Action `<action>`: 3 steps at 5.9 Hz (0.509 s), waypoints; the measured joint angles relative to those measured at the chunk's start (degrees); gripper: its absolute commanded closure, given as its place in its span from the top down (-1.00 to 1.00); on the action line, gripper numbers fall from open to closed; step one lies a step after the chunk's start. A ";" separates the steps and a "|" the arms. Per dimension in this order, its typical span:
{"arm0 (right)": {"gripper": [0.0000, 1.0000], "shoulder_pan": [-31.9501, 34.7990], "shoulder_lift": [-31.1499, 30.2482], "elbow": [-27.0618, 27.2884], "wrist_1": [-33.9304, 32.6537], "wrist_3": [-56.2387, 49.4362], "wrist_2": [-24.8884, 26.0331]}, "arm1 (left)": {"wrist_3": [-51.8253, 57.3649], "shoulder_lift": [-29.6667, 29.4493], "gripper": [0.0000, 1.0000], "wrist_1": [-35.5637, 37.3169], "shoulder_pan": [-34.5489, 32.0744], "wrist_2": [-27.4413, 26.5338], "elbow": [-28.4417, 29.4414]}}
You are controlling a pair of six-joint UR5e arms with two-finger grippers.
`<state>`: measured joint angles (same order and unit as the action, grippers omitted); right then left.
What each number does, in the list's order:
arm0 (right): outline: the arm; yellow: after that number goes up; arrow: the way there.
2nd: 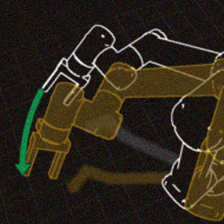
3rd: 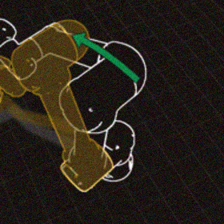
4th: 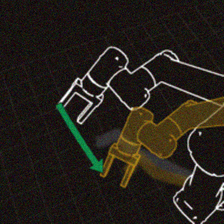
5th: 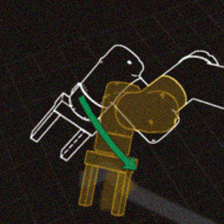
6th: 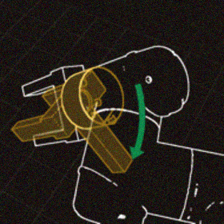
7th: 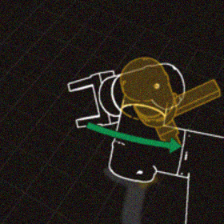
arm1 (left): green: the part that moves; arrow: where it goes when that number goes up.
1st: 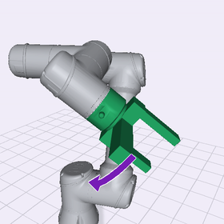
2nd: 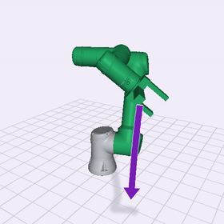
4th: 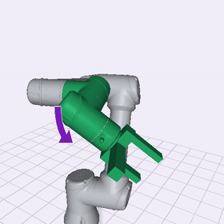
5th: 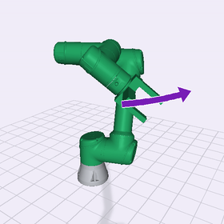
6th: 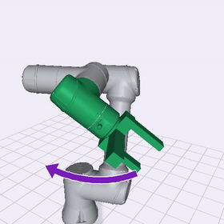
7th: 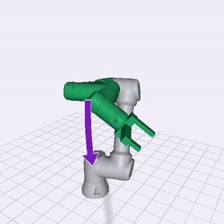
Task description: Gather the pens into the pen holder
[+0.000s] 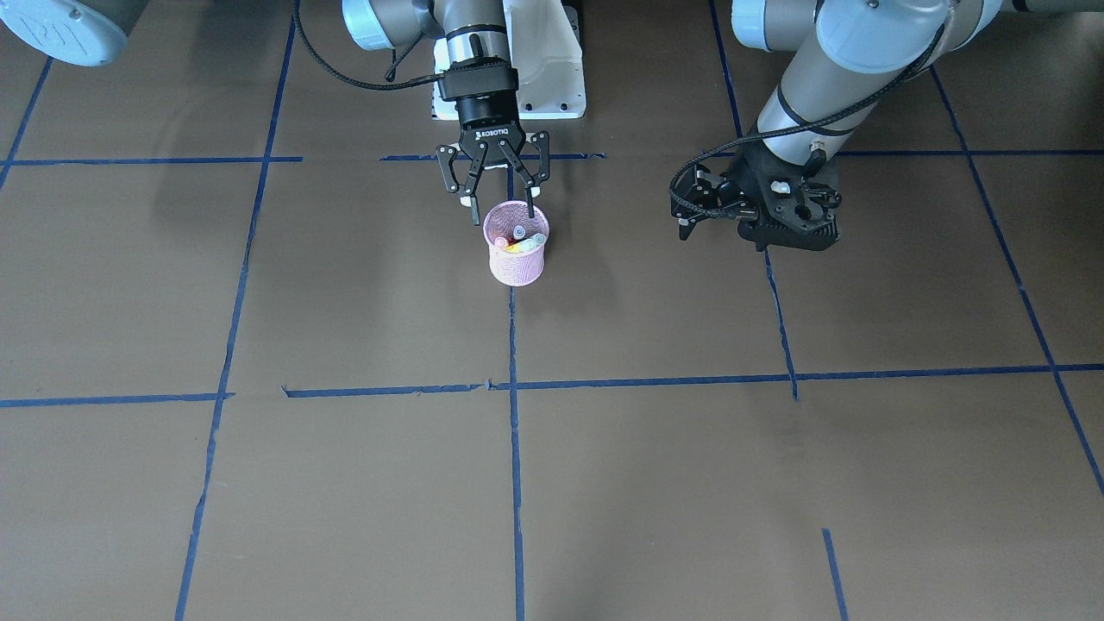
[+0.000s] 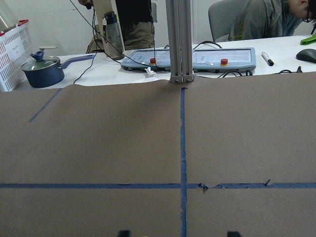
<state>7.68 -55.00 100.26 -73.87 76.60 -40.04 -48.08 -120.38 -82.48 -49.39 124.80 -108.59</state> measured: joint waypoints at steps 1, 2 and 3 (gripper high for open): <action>1.00 1.04 0.69 0.77 -0.31 -0.10 -3.38 | 0.00 0.03 1.00 0.00 0.00 0.00 -0.02; 1.00 3.08 1.21 2.71 -2.27 -0.10 -9.02 | 0.00 0.02 1.00 0.00 0.00 -0.03 -0.04; 1.00 5.92 1.65 5.61 -6.81 -0.04 -16.38 | 0.03 0.02 1.00 0.00 0.00 -0.07 -0.08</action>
<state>13.60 -53.36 105.87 -80.69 76.56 -56.43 -48.05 -120.36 -82.48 -49.39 124.74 -108.67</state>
